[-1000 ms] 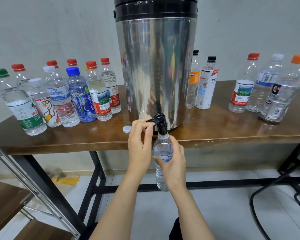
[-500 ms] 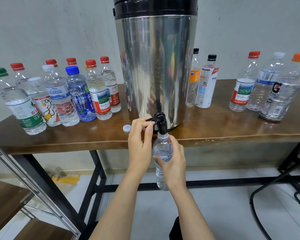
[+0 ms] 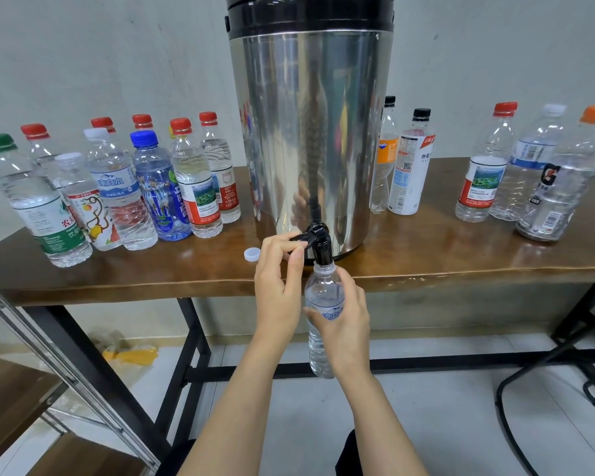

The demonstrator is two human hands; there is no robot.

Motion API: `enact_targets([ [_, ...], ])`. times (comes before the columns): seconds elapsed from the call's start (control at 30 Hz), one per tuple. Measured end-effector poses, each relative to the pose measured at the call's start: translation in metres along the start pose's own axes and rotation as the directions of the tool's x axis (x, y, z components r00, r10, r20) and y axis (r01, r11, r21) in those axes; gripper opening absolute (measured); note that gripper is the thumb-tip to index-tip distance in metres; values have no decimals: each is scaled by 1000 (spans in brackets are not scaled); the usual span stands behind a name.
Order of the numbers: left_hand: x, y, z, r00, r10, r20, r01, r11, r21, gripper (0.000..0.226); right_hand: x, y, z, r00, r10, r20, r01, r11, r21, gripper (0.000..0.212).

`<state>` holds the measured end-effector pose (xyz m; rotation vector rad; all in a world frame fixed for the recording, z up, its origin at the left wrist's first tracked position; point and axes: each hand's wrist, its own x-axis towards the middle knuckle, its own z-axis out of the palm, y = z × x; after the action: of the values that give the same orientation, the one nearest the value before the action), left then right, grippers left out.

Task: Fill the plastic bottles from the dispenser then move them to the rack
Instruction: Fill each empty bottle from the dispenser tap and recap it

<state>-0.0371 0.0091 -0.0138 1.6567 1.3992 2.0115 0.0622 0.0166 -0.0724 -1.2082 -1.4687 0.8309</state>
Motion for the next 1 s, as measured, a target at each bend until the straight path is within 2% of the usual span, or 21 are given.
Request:
enact_targets([
  [1.0, -1, -2, 0, 1000, -7, 4, 7, 1000, 8, 15, 1, 3, 0, 1000, -12, -21, 11, 1000, -17, 79],
])
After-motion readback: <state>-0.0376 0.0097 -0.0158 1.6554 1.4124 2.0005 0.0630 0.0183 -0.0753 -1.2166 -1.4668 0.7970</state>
